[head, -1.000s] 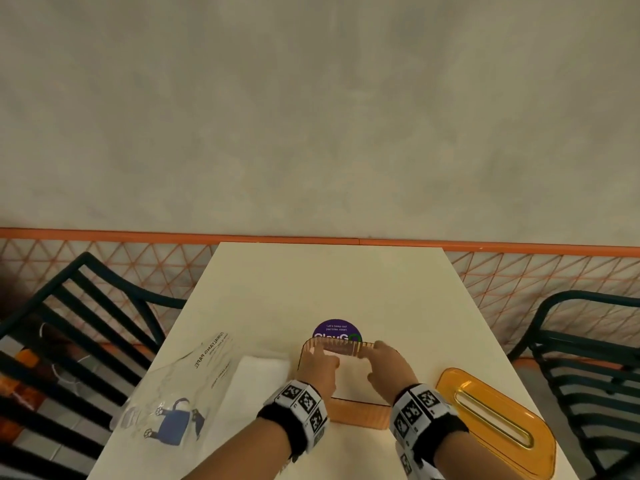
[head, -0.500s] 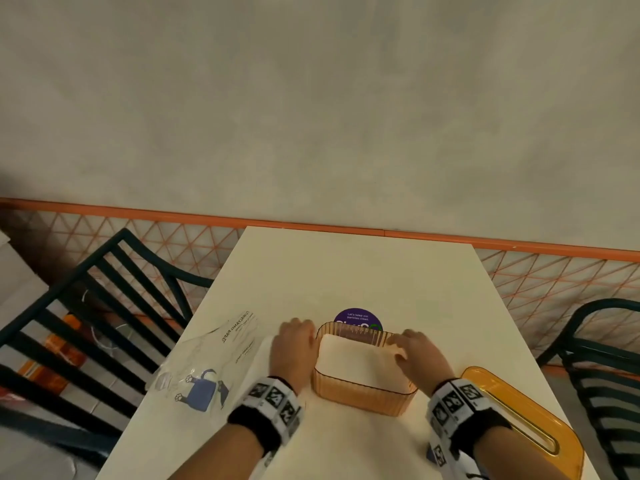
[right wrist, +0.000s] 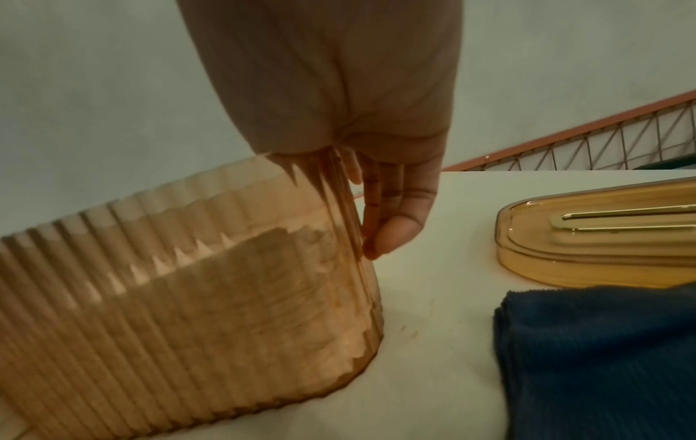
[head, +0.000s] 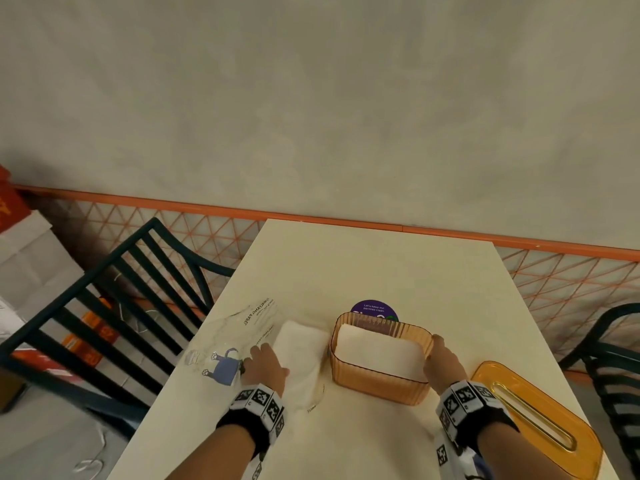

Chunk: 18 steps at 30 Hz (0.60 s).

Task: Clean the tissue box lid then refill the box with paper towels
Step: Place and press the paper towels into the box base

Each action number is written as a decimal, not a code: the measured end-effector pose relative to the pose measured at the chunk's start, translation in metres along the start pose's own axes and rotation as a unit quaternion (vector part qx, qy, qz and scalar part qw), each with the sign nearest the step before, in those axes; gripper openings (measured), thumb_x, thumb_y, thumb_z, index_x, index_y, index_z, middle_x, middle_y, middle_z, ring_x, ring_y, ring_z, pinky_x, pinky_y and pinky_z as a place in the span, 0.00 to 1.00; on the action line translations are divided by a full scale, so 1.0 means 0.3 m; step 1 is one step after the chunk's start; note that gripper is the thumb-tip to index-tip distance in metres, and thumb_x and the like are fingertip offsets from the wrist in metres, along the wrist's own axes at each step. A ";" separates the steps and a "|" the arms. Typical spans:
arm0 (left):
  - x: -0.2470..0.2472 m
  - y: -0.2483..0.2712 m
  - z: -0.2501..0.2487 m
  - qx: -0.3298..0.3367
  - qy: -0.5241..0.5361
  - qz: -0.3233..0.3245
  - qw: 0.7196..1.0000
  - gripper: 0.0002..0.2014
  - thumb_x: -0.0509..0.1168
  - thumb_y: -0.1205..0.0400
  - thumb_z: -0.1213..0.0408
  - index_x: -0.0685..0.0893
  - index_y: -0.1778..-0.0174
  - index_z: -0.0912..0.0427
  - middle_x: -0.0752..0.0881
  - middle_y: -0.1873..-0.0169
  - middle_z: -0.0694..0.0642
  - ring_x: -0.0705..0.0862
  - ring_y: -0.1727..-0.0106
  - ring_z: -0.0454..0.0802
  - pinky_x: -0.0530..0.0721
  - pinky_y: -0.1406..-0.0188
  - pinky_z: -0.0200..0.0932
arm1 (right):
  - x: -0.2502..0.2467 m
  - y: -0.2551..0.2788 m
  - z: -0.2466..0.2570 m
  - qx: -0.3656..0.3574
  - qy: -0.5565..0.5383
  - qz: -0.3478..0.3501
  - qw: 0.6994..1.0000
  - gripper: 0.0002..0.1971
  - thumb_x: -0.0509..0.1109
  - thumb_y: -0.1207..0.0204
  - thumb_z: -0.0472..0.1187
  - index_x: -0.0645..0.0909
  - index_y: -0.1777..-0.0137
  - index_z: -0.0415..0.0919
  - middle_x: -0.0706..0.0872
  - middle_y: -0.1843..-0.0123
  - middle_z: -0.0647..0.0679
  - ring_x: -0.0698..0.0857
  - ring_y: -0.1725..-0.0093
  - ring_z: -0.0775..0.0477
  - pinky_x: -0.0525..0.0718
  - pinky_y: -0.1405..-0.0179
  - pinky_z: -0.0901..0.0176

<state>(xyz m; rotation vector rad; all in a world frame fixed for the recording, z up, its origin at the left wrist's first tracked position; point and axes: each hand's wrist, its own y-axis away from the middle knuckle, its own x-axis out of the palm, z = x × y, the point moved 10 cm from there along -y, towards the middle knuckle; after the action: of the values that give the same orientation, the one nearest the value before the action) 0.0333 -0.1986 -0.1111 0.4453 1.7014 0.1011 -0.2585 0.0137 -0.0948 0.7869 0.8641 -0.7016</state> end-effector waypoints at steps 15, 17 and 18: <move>0.005 -0.023 -0.007 0.008 0.111 0.111 0.988 0.32 0.69 0.22 0.57 0.65 0.27 0.68 0.76 0.29 0.62 0.76 0.28 0.59 0.75 0.33 0.47 | -0.003 0.018 -0.016 0.020 0.005 0.002 1.000 0.23 0.53 0.18 0.32 0.56 0.24 0.37 0.81 0.37 0.35 0.83 0.41 0.36 0.81 0.48 0.50; 0.004 -0.029 -0.021 0.029 0.139 0.150 0.978 0.31 0.71 0.23 0.59 0.71 0.27 0.68 0.77 0.29 0.62 0.76 0.29 0.58 0.74 0.31 0.45 | -0.004 0.021 -0.014 0.021 0.010 0.003 1.000 0.23 0.53 0.18 0.32 0.56 0.24 0.38 0.81 0.37 0.35 0.83 0.41 0.37 0.81 0.46 0.49; -0.005 -0.028 -0.030 0.044 0.168 0.166 0.971 0.29 0.71 0.23 0.62 0.73 0.28 0.68 0.78 0.30 0.62 0.77 0.30 0.58 0.74 0.33 0.44 | -0.004 0.020 -0.014 0.020 0.013 0.003 1.000 0.23 0.54 0.18 0.33 0.56 0.24 0.38 0.81 0.37 0.36 0.84 0.42 0.37 0.82 0.45 0.49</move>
<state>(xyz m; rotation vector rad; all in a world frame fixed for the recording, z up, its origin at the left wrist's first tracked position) 0.0229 -0.2052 -0.1106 0.8153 1.9527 0.3637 -0.2559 0.0205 -0.0935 0.8360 0.8719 -0.7063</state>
